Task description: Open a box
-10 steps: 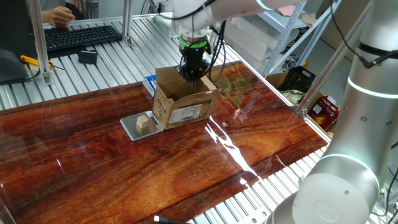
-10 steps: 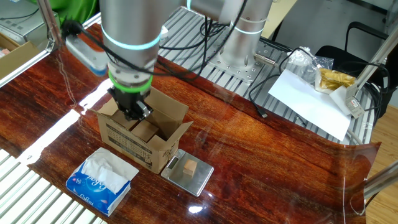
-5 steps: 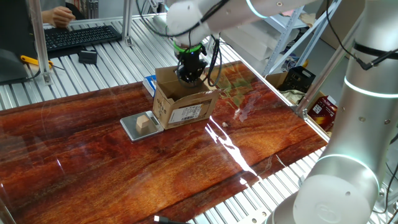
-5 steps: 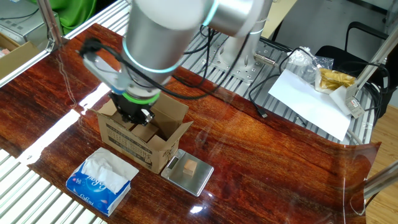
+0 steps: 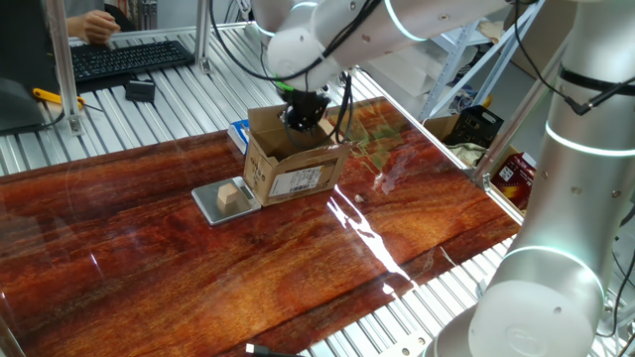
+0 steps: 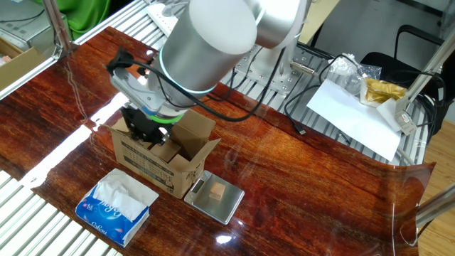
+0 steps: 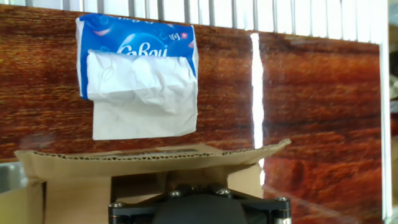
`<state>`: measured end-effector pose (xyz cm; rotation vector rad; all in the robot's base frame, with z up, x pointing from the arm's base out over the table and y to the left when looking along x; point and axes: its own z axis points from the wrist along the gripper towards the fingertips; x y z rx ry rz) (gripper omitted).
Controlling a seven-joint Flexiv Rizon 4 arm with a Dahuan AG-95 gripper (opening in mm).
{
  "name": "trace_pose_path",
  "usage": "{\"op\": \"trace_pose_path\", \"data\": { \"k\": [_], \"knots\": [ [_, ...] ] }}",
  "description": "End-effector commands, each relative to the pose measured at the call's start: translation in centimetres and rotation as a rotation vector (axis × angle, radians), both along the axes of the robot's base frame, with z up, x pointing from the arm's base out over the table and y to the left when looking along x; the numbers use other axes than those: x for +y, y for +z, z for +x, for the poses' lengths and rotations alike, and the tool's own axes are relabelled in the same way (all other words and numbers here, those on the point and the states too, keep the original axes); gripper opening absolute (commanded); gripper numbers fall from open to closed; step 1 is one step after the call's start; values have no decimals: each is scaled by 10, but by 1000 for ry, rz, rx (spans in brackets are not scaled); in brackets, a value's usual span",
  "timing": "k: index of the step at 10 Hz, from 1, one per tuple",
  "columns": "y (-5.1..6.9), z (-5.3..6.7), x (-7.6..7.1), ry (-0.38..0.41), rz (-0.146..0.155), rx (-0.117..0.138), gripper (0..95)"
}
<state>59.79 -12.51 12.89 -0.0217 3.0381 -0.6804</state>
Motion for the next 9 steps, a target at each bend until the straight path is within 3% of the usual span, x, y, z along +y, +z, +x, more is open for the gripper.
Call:
{"op": "trace_pose_path", "data": {
  "k": [1,9],
  "knots": [
    [0,4,-4,5,4,5,0],
    [1,5,-5,3,2,24,0]
  ]
}}
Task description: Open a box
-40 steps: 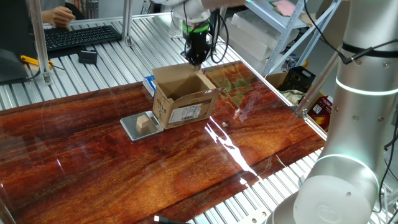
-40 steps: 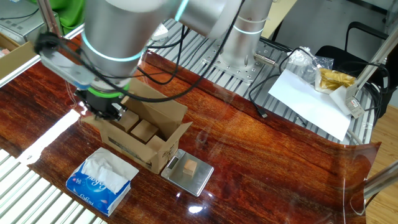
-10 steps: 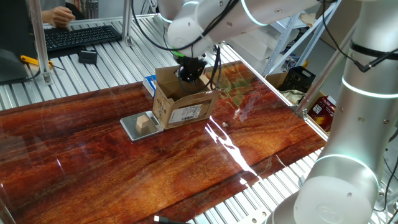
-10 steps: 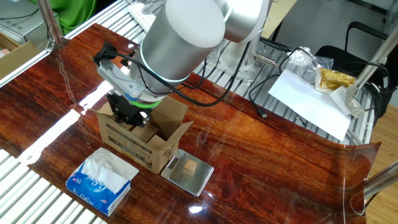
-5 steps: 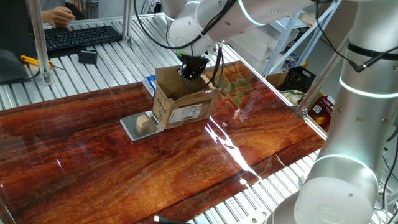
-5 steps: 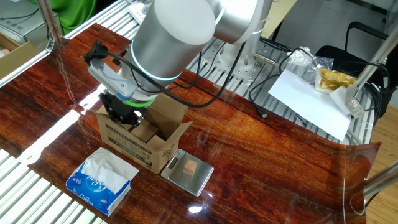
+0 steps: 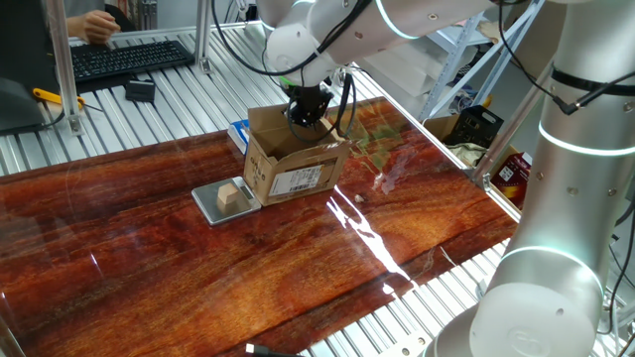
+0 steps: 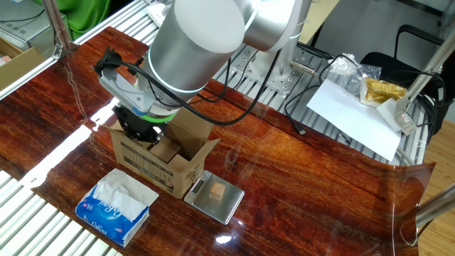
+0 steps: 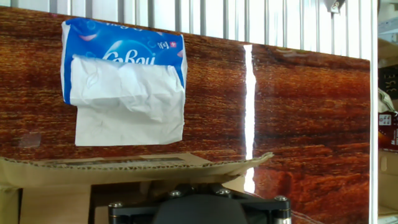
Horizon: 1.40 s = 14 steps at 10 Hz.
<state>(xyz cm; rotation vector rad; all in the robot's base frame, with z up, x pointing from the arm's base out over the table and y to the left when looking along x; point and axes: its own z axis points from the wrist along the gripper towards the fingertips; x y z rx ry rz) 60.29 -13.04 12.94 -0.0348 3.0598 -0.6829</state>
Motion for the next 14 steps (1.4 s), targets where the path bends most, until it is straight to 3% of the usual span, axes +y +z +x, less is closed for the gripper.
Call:
{"op": "trace_pose_path", "data": {
  "k": [1,5,9,13,14],
  "knots": [
    [1,0,0,1,1,1,0],
    [6,-1,3,-1,-2,7,0],
    [16,7,-1,15,0,27,0],
    [17,8,-1,37,-21,44,0],
    [17,8,-1,22,4,39,0]
  ]
}}
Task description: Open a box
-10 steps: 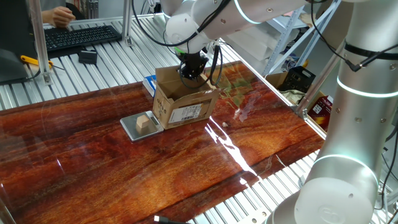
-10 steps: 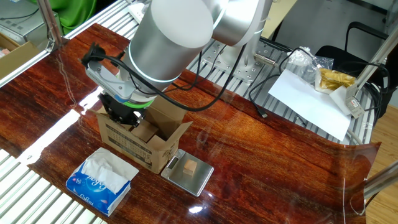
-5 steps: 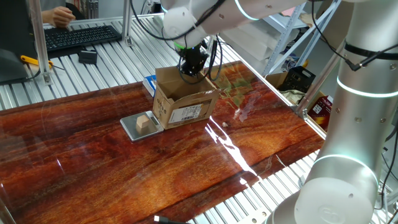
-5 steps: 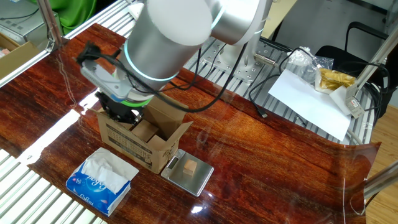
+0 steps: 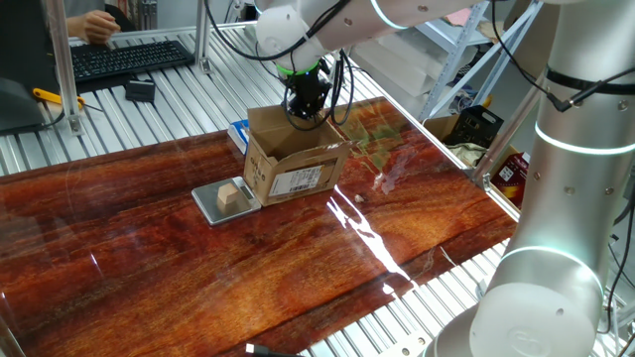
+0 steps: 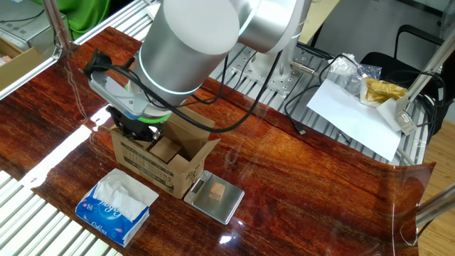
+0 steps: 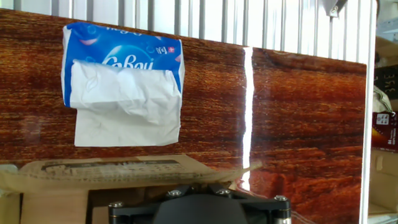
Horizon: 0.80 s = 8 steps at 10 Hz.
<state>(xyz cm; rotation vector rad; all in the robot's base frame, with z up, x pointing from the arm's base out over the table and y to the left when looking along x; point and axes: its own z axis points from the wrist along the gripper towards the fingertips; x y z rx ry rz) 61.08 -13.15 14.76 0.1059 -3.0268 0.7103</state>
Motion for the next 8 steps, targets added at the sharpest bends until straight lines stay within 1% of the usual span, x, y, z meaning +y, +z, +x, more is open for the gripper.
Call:
{"op": "trace_pose_path", "data": {
  "k": [1,2,3,4,5,6,7,8],
  "knots": [
    [-1,0,0,-33,56,-10,0],
    [-2,0,1,-79,134,-16,0],
    [-3,0,1,-132,241,-27,0],
    [-3,-1,1,-134,243,-27,0],
    [-7,-5,5,-181,303,-38,0],
    [-7,-6,7,-206,339,-42,0],
    [-5,-6,11,-239,387,-44,0],
    [-4,-7,15,-246,390,-40,0]
  ]
}}
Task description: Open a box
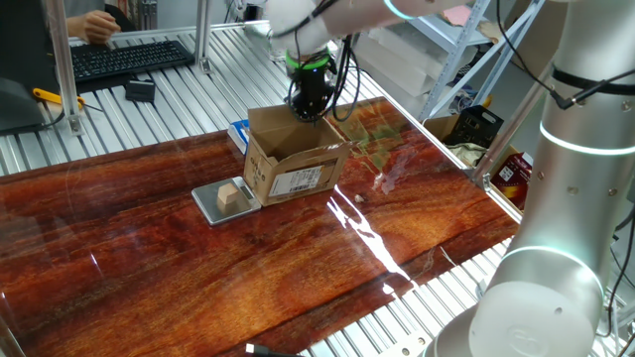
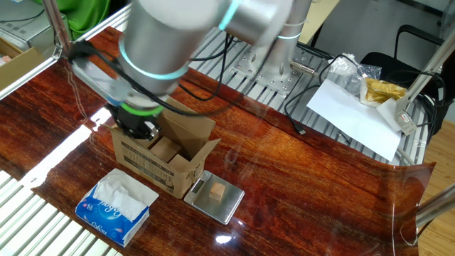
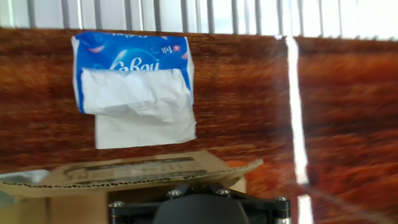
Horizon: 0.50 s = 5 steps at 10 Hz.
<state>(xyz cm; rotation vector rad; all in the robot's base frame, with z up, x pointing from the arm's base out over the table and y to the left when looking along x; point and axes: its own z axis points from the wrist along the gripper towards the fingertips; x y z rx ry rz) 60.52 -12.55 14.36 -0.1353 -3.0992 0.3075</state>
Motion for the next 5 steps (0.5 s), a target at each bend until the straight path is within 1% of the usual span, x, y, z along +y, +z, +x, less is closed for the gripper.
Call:
{"op": "trace_pose_path", "data": {
  "k": [1,2,5],
  "knots": [
    [0,-5,14,-114,158,-4,0],
    [0,-7,18,-129,175,-1,0],
    [2,-14,28,-162,198,4,0]
  ]
}}
